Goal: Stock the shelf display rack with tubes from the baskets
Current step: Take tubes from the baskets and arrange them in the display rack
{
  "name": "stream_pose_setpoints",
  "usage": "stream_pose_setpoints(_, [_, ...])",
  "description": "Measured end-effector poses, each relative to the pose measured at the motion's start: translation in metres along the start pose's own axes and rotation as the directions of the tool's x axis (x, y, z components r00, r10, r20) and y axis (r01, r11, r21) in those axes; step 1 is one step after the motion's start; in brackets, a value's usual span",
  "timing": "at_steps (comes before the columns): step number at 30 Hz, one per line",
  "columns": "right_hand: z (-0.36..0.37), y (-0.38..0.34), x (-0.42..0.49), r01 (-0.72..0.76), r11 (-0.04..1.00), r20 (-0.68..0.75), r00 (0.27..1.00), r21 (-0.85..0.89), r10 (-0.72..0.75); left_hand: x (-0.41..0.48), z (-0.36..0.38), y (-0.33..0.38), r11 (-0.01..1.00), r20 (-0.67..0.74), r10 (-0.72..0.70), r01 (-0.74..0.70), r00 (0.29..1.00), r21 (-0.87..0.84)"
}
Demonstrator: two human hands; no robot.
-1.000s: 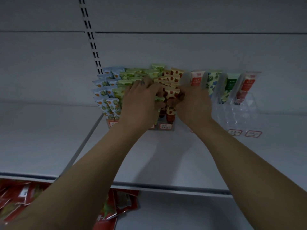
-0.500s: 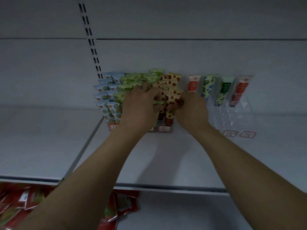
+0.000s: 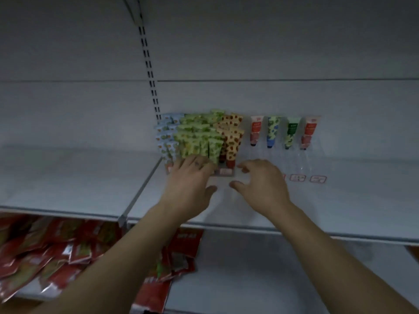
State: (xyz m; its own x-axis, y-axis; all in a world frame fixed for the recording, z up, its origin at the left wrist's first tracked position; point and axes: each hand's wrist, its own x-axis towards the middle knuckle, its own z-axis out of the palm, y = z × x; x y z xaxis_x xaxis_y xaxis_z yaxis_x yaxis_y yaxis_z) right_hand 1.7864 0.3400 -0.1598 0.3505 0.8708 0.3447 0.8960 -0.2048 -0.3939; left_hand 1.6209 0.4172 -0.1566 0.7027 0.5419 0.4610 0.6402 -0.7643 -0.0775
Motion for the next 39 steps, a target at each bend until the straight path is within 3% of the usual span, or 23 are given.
stream_pose_setpoints(4, [-0.018, -0.015, -0.064, 0.072, 0.995, 0.228, 0.97, 0.076, -0.088, -0.051, -0.001, 0.017, 0.981, 0.11, 0.13, -0.111, 0.985, -0.157])
stream_pose_setpoints(6, [-0.013, -0.016, -0.094, 0.101, 0.993, 0.351, 0.929, 0.056, -0.114, -0.082, 0.004, 0.029, 0.975, 0.26, 0.163, -0.116, 0.952, -0.189])
stream_pose_setpoints(10, [0.035, 0.0, -0.142, 0.12, 0.992, 0.688, 0.724, -0.05, -0.052, -0.141, 0.033, 0.047, 0.987, 0.604, 0.162, -0.121, 0.78, -0.109])
stream_pose_setpoints(13, [0.088, 0.015, -0.177, 0.175, 0.981, 0.801, 0.598, -0.081, -0.041, -0.175, 0.072, 0.05, 0.995, 0.757, 0.097, -0.086, 0.647, -0.054])
stream_pose_setpoints(17, [0.154, 0.028, -0.209, 0.193, 0.977, 0.88, 0.474, -0.087, -0.015, -0.213, 0.124, 0.048, 0.998, 0.845, -0.011, 0.061, 0.534, -0.025])
stream_pose_setpoints(21, [0.212, 0.037, -0.237, 0.101, 0.991, 0.923, 0.381, -0.09, 0.045, -0.25, 0.171, 0.062, 0.984, 0.893, -0.089, 0.178, 0.44, 0.01])
stream_pose_setpoints(25, [0.261, 0.037, -0.26, -0.025, 0.993, 0.923, 0.366, -0.119, 0.12, -0.271, 0.204, 0.069, 0.965, 0.941, -0.091, 0.264, 0.325, 0.002])
stream_pose_setpoints(30, [0.315, 0.04, -0.268, -0.164, 0.964, 0.832, 0.488, -0.209, 0.263, -0.282, 0.23, 0.058, 0.939, 0.952, -0.101, 0.345, 0.29, -0.006])
stream_pose_setpoints(36, [0.361, 0.047, -0.274, -0.176, 0.953, 0.832, 0.466, -0.247, 0.302, -0.304, 0.246, 0.041, 0.9, 0.967, -0.13, 0.436, 0.22, 0.022])
stream_pose_setpoints(37, [0.364, 0.048, -0.273, -0.195, 0.951, 0.845, 0.441, -0.238, 0.302, -0.303, 0.247, 0.041, 0.9, 0.966, -0.127, 0.436, 0.224, 0.017])
stream_pose_setpoints(39, [0.36, 0.049, -0.266, -0.225, 0.947, 0.903, 0.313, -0.231, 0.295, -0.298, 0.248, 0.044, 0.911, 0.962, -0.116, 0.412, 0.245, 0.005])
